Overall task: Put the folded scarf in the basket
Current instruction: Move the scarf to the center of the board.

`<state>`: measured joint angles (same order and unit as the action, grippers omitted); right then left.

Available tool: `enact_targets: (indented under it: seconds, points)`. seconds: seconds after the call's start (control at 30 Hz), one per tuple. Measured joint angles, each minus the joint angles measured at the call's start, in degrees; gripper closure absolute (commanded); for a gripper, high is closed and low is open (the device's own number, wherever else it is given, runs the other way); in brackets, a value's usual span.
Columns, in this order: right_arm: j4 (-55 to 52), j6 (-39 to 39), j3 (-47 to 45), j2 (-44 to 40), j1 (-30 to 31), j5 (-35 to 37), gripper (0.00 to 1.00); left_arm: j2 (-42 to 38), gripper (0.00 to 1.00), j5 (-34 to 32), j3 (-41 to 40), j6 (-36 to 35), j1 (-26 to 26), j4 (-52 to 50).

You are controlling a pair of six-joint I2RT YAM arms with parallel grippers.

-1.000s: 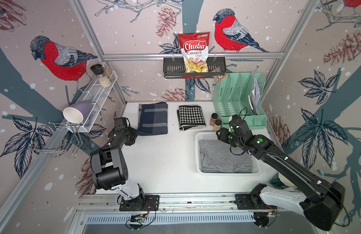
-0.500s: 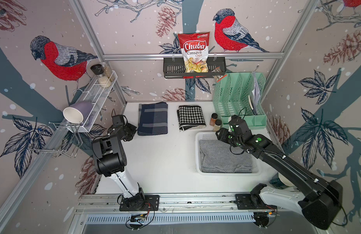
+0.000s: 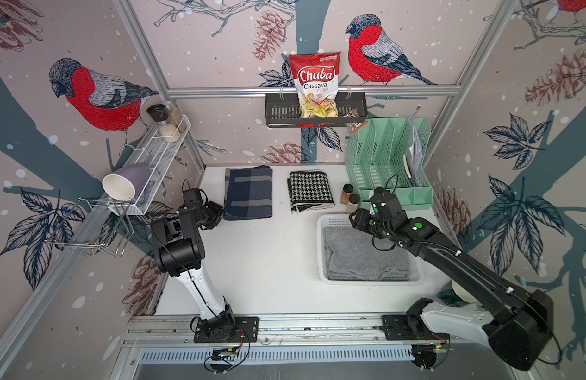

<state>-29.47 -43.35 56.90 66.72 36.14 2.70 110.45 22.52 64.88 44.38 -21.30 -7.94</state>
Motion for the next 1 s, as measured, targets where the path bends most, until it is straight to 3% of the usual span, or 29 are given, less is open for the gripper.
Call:
enact_targets:
  seconds: [0.23,0.5,1.0]
  points:
    - [0.13,0.04,-0.02,0.42,-0.04,-0.2,0.48,1.16,0.68,1.38,0.85,-0.39,0.0,0.98]
    - [0.17,0.09,-0.02,1.11,-0.04,-0.87,0.48,1.55,1.0,2.58,-0.83,-0.13,0.0,3.13]
    - [0.46,0.15,0.59,2.54,1.05,-2.14,0.44,-5.14,1.0,2.14,-11.17,3.8,-0.02,8.2]
